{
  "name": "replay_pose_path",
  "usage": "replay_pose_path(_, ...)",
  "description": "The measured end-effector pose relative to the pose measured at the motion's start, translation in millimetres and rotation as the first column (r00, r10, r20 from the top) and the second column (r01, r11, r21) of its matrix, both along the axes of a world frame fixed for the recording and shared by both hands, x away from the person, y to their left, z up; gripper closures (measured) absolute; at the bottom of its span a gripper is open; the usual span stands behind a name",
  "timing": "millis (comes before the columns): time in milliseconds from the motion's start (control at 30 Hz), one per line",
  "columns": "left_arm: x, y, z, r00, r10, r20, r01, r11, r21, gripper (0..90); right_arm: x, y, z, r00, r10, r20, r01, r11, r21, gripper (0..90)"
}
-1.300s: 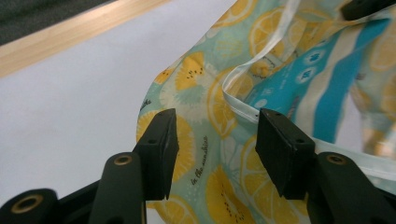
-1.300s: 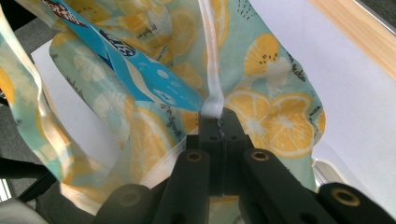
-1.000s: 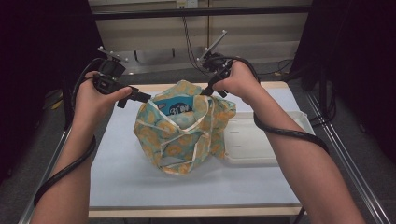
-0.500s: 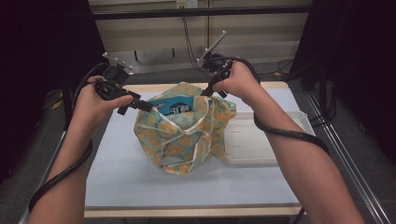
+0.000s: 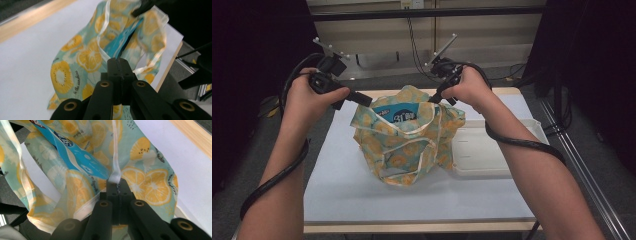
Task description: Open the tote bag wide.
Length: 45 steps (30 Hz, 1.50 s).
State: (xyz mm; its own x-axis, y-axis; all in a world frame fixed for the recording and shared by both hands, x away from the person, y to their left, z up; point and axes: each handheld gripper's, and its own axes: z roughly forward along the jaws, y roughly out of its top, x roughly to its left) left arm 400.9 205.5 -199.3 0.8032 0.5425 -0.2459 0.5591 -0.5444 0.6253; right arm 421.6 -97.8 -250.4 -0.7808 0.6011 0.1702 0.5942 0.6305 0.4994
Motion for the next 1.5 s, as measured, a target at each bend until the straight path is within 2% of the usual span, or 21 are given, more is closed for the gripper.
replay_pose_path(133,12.1,-7.6,6.7,0.9976,0.047,0.05,-0.047,0.9989,-0.003,90.0,0.1,-3.0,-0.9,1.0,0.003,-0.002,-0.003,1.0,0.004,90.0)
replay_pose_path(233,23.5,-13.2,1.5,0.996,0.073,0.05,-0.073,0.9972,-0.017,90.0,-1.1,-4.6,-2.3,0.9998,-0.014,-0.012,0.014,0.9998,0.01,90.0)
replay_pose_path(333,34.8,-16.1,-7.3,0.9969,0.066,0.042,-0.067,0.9977,0.013,90.0,-0.7,-7.6,-4.9,0.9999,-0.01,-0.011,0.01,1.0,0.0,90.0)
replay_pose_path(433,44.8,-21.5,-24.2,0.996,0.089,0.001,-0.089,0.9956,0.03,90.0,-1.0,-10.0,-7.6,0.9997,-0.015,-0.019,0.015,0.9999,-0.003,90.0)
replay_pose_path(533,50.9,-24.7,-39.0,0.9958,0.086,-0.031,-0.084,0.9948,0.057,90.0,-1.9,-12.0,-9.4,0.9996,-0.017,-0.023,0.016,0.9999,-0.004,90.0)
replay_pose_path(600,54.2,-24.4,-48.2,0.9932,0.098,-0.062,-0.094,0.9929,0.073,90.0,-2.1,-13.1,-10.7,0.9996,-0.014,-0.023,0.014,0.9998,-0.011,90.0)
replay_pose_path(700,58.4,-19.8,-59.2,0.9886,0.117,-0.095,-0.11,0.9913,0.072,90.0,-2.7,-14.5,-13.1,0.9995,-0.016,-0.027,0.015,0.9998,-0.014,90.0)
replay_pose_path(767,58.9,-15.5,-64.5,0.9856,0.124,-0.115,-0.116,0.9905,0.074,90.0,-2.9,-16.7,-14.6,0.9993,-0.019,-0.032,0.018,0.9998,-0.011,90.0)
replay_pose_path(933,55.6,-8.9,-68.8,0.9839,0.139,-0.112,-0.131,0.9883,0.079,90.0,-3.0,-19.8,-17.9,0.9991,-0.019,-0.038,0.019,0.9998,-0.004,89.5)
replay_pose_path(967,55.1,-6.3,-69.6,0.9831,0.135,-0.123,-0.127,0.989,0.076,90.0,-3.2,-20.2,-18.4,0.9988,-0.023,-0.042,0.023,0.9997,-0.003,89.0)
replay_pose_path(1000,54.7,-4.1,-70.3,0.9846,0.134,-0.113,-0.125,0.9888,0.082,90.0,-2.9,-21.5,-19.1,0.9991,-0.02,-0.037,0.02,0.9998,-0.004,88.3)
replay_pose_path(1033,53.5,-2.9,-71.1,0.9824,0.144,-0.119,-0.136,0.9879,0.075,90.0,-3.3,-21.7,-19.4,0.9988,-0.027,-0.042,0.027,0.9996,0.0,87.6)
replay_pose_path(1067,53.2,-1.0,-71.6,0.9834,0.137,-0.12,-0.129,0.989,0.074,90.0,-4.1,-21.8,-19.3,0.9983,-0.037,-0.045,0.037,0.9993,0.002,86.3)
replay_pose_path(1167,50.7,2.7,-73.3,0.9824,0.141,-0.123,-0.133,0.9886,0.07,90.0,-5.2,-23.8,-18.1,0.9991,-0.031,-0.027,0.031,0.9995,-0.005,77.7)
replay_pose_path(1200,49.4,3.4,-73.9,0.9792,0.156,-0.13,-0.149,0.987,0.061,90.0,-5.4,-24.8,-17.6,0.9993,-0.031,-0.022,0.031,0.9995,-0.007,76.0)
replay_pose_path(1233,49.3,5.6,-74.4,0.9797,0.147,-0.137,-0.139,0.988,0.068,90.0,-6.5,-25.2,-16.9,0.999,-0.037,-0.026,0.037,0.9993,-0.009,74.1)
replay_pose_path(1300,47.8,8.3,-76.3,0.9767,0.166,-0.136,-0.16,0.9855,0.058,90.0,-7.5,-28.0,-16.1,0.9993,-0.036,-0.01,0.035,0.9992,-0.017,67.7)
replay_pose_path(1367,47.4,11.3,-77.9,0.9774,0.156,-0.143,-0.147,0.9868,0.067,90.0,-9.4,-30.0,-14.7,0.9988,-0.047,-0.01,0.047,0.9987,-0.018,65.3)
replay_pose_path(1400,46.3,12.4,-79.8,0.9751,0.169,-0.144,-0.162,0.9851,0.058,90.0,-10.2,-31.8,-13.8,0.999,-0.045,-0.006,0.045,0.9988,-0.019,63.0)
replay_pose_path(1433,46.7,14.3,-80.3,0.9769,0.16,-0.142,-0.152,0.9862,0.065,90.0,-11.5,-33.5,-12.6,0.9988,-0.048,0.001,0.048,0.9986,-0.021,60.6)
replay_pose_path(1500,45.0,16.4,-82.5,0.9731,0.171,-0.154,-0.164,0.9847,0.058,90.0,-14.1,-36.6,-10.5,0.9992,-0.039,0.005,0.039,0.9986,-0.035,58.1)
